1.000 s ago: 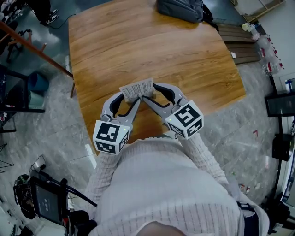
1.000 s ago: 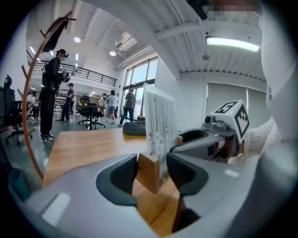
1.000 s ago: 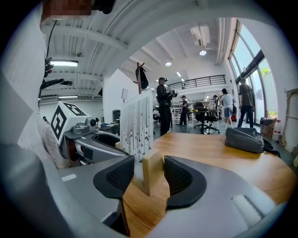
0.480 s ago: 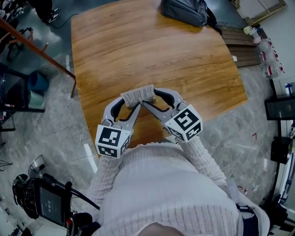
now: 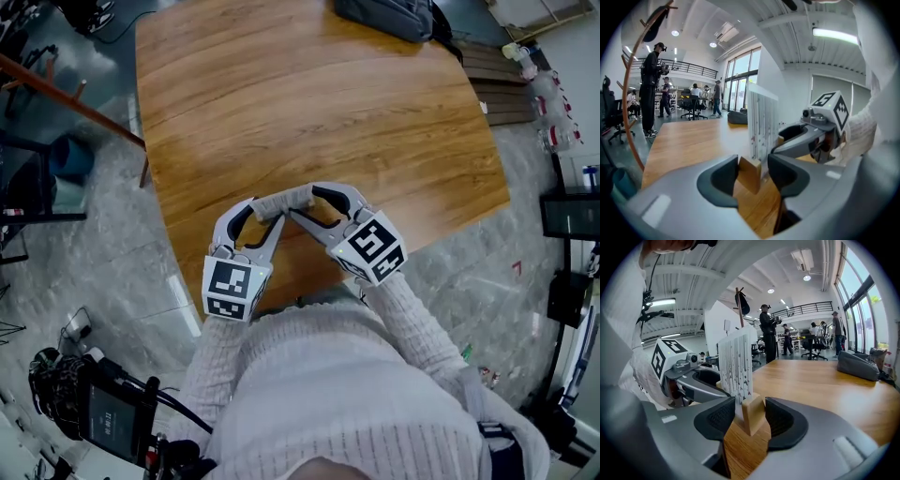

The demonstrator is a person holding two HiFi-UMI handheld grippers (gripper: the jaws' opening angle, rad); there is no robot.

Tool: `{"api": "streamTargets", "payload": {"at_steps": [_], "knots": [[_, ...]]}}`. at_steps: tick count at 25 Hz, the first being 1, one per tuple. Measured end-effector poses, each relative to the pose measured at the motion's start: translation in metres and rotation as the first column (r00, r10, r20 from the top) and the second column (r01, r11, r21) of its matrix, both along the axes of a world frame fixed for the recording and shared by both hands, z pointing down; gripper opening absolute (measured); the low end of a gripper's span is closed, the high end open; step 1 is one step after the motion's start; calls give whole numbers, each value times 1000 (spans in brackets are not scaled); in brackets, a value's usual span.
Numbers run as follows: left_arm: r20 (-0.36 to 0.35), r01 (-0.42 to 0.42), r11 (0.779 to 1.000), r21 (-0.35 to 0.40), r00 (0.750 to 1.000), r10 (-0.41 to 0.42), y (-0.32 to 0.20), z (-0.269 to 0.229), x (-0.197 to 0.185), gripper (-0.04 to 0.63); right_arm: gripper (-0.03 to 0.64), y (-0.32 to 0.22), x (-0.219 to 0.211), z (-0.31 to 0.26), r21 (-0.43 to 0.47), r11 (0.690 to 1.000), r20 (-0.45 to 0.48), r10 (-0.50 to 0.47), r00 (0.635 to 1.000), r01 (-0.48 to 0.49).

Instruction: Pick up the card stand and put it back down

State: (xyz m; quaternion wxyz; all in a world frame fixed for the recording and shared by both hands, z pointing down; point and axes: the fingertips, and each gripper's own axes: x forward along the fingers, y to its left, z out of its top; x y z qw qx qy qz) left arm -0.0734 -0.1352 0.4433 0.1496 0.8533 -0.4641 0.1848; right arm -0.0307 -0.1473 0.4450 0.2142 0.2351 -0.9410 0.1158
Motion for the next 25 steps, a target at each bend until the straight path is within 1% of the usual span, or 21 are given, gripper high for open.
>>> {"api": "streamTargets", "payload": {"at_steps": [7, 11, 18, 23, 25], "knots": [[-2, -34, 999, -38, 999, 34, -6, 35, 4, 201, 202, -4, 4, 37, -71, 997, -14, 24, 1000, -25], [0, -29, 999, -42, 1000, 29, -6, 54, 6, 201, 202, -5, 6, 57, -96, 995, -33, 22, 999, -25], [9, -25, 997, -73, 1000, 25, -8, 77, 7, 201, 202, -7, 6, 79, -109, 994, -73, -8, 997, 0], [14, -25, 996, -82, 1000, 26, -11, 81, 8, 201, 202, -10, 6, 84, -119, 993, -59, -6, 998, -1], [-6, -23, 995, -92, 1000, 23, -12, 81, 7, 201, 204, -11, 5, 83, -122, 993, -52, -4, 999, -2]]}}
